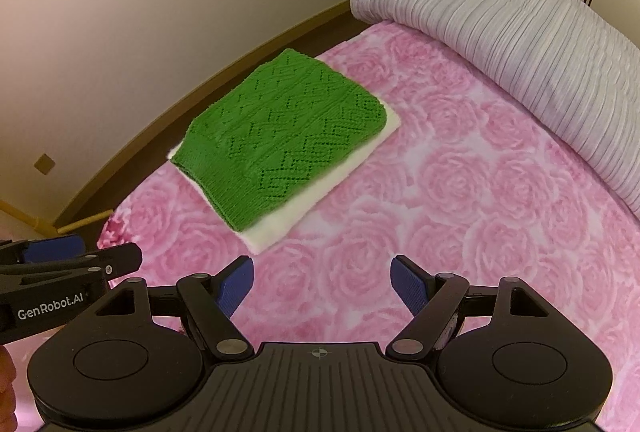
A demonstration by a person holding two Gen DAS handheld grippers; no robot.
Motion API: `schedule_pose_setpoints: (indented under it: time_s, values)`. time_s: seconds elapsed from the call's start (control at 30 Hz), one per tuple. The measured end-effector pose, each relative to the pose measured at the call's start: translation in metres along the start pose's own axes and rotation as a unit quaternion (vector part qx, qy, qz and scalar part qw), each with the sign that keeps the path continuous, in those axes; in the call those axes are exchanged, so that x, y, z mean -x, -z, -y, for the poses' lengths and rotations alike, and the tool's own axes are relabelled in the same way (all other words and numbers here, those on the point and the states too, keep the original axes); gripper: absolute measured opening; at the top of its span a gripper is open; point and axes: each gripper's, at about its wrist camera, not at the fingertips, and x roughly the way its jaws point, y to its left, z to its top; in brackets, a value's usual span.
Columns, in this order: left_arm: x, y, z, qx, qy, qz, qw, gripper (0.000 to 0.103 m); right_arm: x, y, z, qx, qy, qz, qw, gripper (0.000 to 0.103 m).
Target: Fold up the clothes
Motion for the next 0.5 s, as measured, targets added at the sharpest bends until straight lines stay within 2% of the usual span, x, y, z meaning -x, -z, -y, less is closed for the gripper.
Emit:
schedule_pose_setpoints:
  time_s: [0.13,0.33,0.5]
  values:
    - [-0.008,-0.002,0.004,-0.014,-0.017,-0.002,0.9998,0.060,-0.005,-0.003,0.002,-0.004,0.001,-0.003,1.000,0.079]
    - [-0.012,-0.003,0.004,-0.014,-0.019,-0.004,0.9997,0.060,-0.007,-0.005,0.003,-0.009,0.003,-0.002,1.000,0.079]
    - [-0.007,-0.004,0.001,-0.018,-0.023,0.013,0.9995,0.060,-0.003,-0.003,-0.003,-0.008,0.005,0.003,1.000,0.079]
